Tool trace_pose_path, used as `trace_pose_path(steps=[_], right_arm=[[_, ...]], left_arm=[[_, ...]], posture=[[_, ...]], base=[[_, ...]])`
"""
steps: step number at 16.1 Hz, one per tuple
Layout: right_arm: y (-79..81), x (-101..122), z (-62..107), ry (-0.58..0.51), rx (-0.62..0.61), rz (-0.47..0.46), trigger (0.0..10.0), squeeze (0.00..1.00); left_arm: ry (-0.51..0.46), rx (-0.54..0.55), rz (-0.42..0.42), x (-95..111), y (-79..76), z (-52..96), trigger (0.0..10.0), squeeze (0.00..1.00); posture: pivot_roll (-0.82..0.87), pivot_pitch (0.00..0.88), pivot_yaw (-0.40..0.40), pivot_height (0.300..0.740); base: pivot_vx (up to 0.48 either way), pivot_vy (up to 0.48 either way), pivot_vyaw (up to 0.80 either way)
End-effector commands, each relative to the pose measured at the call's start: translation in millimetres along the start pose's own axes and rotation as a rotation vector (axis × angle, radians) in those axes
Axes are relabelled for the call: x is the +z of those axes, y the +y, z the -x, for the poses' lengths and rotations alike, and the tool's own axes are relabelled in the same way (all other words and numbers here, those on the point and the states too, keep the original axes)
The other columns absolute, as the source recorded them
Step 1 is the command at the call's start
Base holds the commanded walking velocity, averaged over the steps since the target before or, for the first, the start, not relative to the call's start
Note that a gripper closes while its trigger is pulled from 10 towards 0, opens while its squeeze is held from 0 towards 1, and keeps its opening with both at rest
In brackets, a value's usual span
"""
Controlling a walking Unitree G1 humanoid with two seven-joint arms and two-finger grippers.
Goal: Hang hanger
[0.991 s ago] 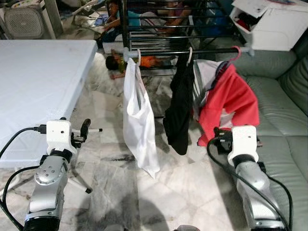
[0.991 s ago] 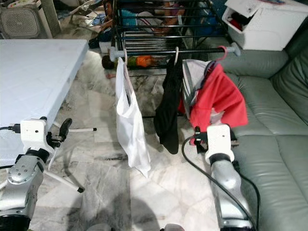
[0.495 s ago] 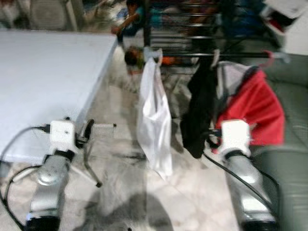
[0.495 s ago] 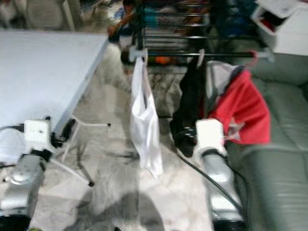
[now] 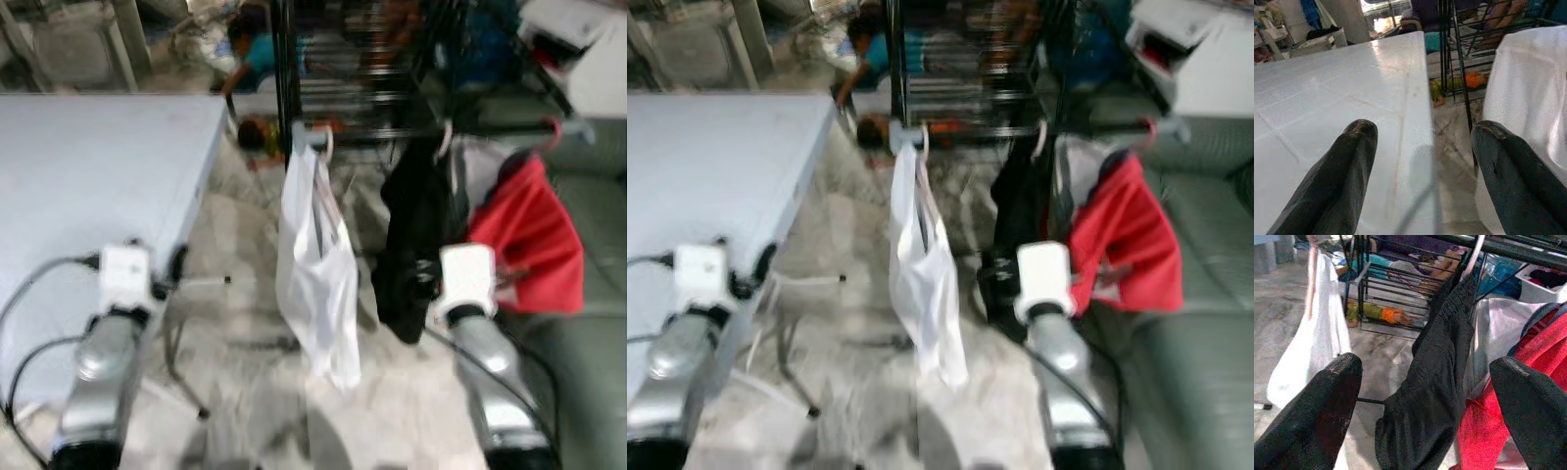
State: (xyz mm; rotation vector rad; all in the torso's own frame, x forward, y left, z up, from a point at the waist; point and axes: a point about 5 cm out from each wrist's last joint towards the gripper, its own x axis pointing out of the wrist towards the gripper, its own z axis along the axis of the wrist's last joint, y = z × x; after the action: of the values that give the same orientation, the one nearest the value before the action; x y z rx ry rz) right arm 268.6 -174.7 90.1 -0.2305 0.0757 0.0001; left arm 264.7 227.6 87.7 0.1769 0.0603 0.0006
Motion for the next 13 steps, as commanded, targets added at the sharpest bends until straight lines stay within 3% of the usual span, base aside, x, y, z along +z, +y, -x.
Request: trace_pose_path(steps=[1,6,10,13], right_arm=[[-9.9,-1.0,0.1,0.001,-0.030,0.011,10.0,0.00],[-10.8,-4.7,-0.3,0.018,-0.033,0.004,10.0,0.00],[-10.8,-4.7,-0.8,0.016,-0.032,-0.002,10.0,0.00],[-12.7,-2.8,-0.6,0.003,-0.048,-0.003,10.0,0.00]], left_arm=[[-0.002,-0.023,-0.003,1.3,-6.5,-1.7,10.0,0.00],[0.002,-0.010,0.009,1.4,-3.2,-2.1,10.0,0.00],[-0.024,-0.025,-0.020,6.0,-4.0,-4.4,10.0,0.00],[-0.090,-0.035,-0.033,25.1,-7.4,-12.0,10.0,0.00]], posture=[[-0.06,0.000,0.003,0.740],[-0.05,0.000,-0.007,0.740],[-0.05,0.000,-0.007,0.740],[-0.05,0.000,-0.005,0.740]], base=[[0.000,0.000,0.00],[0.000,0.000,0.00],[0.000,0.462,0.00],[0.000,0.467,0.00]])
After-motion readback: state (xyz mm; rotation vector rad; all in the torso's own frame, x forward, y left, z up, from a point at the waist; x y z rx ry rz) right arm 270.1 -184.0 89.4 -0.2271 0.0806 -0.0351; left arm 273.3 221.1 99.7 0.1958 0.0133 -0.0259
